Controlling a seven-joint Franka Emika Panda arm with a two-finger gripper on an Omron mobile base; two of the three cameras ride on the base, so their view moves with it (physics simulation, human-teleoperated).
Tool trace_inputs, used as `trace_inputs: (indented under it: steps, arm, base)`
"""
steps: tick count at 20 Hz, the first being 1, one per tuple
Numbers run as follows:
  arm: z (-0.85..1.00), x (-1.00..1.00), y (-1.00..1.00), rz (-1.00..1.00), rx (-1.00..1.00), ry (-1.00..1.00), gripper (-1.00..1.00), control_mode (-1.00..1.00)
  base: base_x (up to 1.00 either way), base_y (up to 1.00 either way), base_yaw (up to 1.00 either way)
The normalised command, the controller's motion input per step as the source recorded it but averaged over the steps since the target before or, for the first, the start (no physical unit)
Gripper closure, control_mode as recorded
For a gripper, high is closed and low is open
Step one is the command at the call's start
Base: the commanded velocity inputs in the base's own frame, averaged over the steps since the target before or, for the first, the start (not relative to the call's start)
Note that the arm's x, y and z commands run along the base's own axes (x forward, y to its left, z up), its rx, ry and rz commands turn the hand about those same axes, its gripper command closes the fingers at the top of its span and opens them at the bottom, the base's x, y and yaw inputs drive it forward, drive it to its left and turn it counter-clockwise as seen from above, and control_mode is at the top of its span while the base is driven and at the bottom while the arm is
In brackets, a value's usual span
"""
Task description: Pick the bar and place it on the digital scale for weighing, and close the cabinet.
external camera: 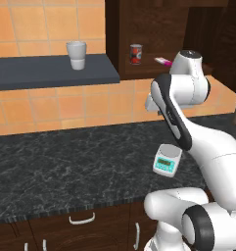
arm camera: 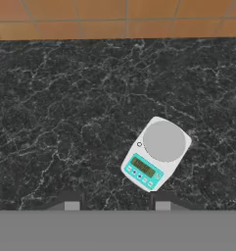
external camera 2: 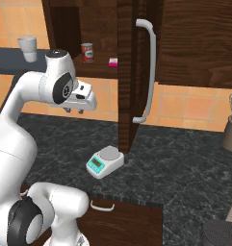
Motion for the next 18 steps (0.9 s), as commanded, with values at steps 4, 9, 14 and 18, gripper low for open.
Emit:
trace_inputs:
  steps: [4, 9, 14, 18]
  arm:
    - [0.00, -0.33, -0.01, 0.00, 0.00, -0.02, -1.00, -1.00]
    - [0.40, -0.63, -0.07, -0.01, 0.00, -0.20, -1.00, -1.00]
    - [0.75, -0.29, -0.16, 0.00, 0.00, -0.21, -1.00, -1.00]
    - [0.52, -0.10, -0.19, 0.00, 0.00, -0.27, -1.00, -1.00]
  base:
    - [0.00, 0.00, 0.00]
    - [0.00, 0.00, 0.00]
    - [0.00, 0.00, 0.00]
    - [0.00, 0.00, 0.00]
